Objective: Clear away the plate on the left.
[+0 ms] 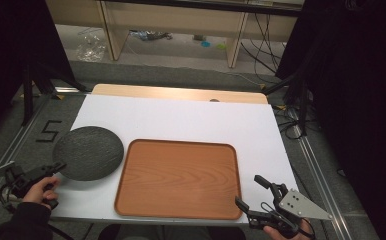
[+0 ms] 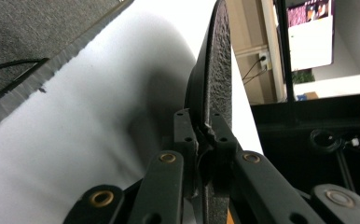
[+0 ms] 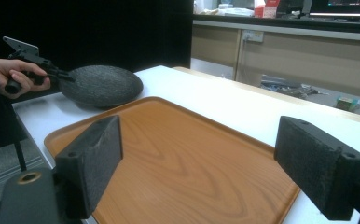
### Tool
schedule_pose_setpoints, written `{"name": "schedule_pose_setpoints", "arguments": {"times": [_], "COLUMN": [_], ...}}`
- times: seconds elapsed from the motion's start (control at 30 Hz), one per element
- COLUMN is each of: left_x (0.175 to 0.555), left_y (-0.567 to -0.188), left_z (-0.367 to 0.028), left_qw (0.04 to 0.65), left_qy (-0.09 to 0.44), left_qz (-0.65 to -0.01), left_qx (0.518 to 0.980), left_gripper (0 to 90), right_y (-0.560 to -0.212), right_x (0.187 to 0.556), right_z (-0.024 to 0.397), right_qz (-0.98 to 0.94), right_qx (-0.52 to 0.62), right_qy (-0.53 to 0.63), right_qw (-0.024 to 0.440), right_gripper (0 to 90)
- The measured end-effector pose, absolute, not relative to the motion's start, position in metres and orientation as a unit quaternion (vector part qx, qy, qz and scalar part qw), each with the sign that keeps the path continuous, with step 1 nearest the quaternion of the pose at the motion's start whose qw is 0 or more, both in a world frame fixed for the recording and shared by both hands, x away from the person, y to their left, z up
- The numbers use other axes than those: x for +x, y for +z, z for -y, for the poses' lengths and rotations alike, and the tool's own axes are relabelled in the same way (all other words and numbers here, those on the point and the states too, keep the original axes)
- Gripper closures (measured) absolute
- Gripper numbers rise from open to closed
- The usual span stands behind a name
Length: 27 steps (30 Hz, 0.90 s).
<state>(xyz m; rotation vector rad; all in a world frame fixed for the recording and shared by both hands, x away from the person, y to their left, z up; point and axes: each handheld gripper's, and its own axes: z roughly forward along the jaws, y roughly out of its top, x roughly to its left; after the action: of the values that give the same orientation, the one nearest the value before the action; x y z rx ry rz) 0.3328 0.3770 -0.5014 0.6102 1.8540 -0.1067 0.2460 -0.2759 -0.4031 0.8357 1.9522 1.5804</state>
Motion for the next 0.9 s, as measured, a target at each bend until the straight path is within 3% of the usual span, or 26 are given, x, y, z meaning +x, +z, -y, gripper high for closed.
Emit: {"name": "schedule_pose_setpoints", "arguments": {"times": [0.07,0.47,0.9], "left_x": [0.332,0.329,0.335], "left_y": [-0.500,-0.485,-0.477], "left_z": [-0.377,-0.365,-0.332], "left_qw": [0.564,0.608,0.603], "left_qy": [-0.054,-0.085,-0.122], "left_qz": [-0.788,-0.751,-0.729], "left_qx": [0.242,0.244,0.301], "left_gripper": [85.3,85.2,84.6], "right_y": [-0.403,-0.403,-0.403], "right_x": [0.246,0.246,0.248], "right_z": [0.276,0.276,0.277], "right_qz": [-0.715,-0.714,-0.716], "right_qx": [0.307,0.306,0.298], "right_qy": [0.579,0.580,0.579], "right_qw": [0.245,0.244,0.249], "right_gripper": [16.5,16.5,16.4]}}
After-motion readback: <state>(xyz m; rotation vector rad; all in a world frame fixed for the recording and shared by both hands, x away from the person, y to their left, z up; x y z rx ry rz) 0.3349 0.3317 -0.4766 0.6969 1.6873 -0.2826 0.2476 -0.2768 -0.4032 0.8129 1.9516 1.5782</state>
